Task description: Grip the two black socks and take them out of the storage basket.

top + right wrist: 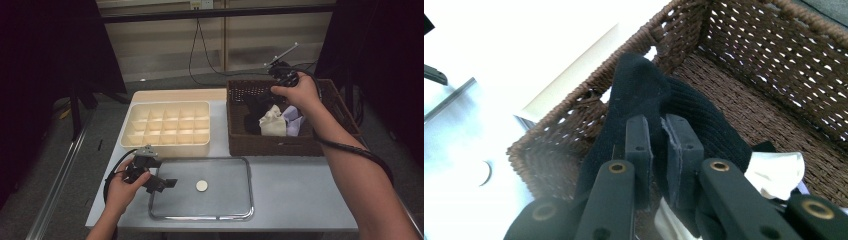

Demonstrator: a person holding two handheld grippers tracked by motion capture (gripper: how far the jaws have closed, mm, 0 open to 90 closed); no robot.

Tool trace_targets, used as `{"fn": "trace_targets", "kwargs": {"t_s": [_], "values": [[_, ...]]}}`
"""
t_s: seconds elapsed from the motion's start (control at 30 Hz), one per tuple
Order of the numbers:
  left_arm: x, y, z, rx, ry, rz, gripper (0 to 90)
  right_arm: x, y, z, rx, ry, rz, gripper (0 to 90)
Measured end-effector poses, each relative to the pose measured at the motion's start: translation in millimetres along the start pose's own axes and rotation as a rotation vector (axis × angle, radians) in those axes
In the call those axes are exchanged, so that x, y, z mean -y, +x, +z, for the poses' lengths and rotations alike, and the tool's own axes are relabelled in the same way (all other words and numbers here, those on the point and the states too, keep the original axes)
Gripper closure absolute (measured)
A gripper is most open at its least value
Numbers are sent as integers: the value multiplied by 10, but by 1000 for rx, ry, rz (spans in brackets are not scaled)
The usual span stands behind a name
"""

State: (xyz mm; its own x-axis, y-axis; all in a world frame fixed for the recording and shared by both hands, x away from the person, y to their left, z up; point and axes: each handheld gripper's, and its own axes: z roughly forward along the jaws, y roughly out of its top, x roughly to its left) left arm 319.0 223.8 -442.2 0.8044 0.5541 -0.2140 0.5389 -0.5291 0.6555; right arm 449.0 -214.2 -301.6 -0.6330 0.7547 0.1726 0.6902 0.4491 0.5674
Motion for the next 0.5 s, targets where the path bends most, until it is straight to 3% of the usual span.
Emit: {"fn": "trace_targets", "kwargs": {"t_s": [0.5], "values": [[-5, -18, -15, -1, 3, 2, 19, 16, 169, -255, -21, -47, -23, 813]]}}
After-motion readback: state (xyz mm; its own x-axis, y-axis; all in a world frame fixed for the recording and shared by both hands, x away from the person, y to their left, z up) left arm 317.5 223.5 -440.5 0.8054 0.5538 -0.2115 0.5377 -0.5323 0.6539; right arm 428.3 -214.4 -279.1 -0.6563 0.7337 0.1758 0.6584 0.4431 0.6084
